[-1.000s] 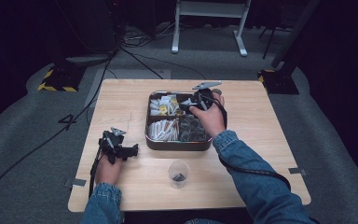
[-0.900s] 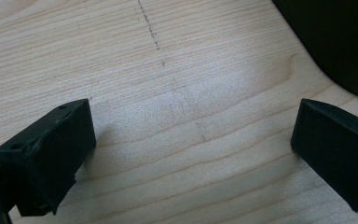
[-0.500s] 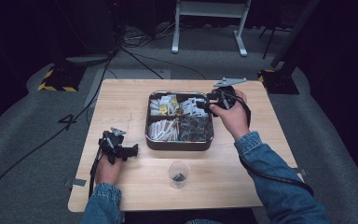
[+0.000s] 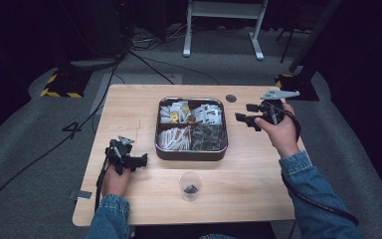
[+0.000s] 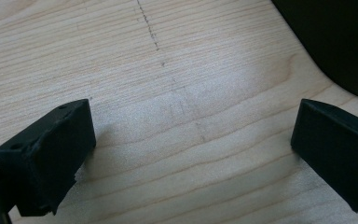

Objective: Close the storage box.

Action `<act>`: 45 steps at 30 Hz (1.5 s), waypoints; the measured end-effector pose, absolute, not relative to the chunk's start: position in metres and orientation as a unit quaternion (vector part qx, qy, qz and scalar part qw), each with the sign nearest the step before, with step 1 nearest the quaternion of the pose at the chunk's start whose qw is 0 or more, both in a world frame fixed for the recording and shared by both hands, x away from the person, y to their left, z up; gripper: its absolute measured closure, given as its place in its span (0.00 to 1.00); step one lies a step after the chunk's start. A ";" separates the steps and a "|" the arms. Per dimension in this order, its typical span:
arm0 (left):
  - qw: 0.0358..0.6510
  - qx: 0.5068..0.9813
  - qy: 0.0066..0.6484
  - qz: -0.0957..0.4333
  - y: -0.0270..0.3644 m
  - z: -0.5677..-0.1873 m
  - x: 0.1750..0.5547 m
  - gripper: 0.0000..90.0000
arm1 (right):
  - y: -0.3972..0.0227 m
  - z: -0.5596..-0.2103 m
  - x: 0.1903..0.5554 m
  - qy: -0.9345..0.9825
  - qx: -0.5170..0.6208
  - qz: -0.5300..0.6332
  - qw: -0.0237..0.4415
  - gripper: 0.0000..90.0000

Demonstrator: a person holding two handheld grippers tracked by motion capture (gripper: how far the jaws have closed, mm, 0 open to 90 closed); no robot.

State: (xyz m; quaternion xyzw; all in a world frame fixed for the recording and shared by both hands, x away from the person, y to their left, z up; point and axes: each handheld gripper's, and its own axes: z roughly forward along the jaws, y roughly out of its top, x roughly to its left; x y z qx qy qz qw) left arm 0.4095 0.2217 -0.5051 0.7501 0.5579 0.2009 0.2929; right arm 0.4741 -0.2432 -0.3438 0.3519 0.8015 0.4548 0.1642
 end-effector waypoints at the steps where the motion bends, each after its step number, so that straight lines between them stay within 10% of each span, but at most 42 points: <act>1: 0.293 0.750 0.558 0.201 0.222 -0.505 0.410 0.00 | -0.243 -0.344 0.474 0.801 0.352 0.455 0.164 0.39; 45: 0.293 0.750 0.558 0.201 0.222 -0.505 0.409 0.00 | -0.378 -0.469 0.468 0.785 0.433 0.419 0.147 0.23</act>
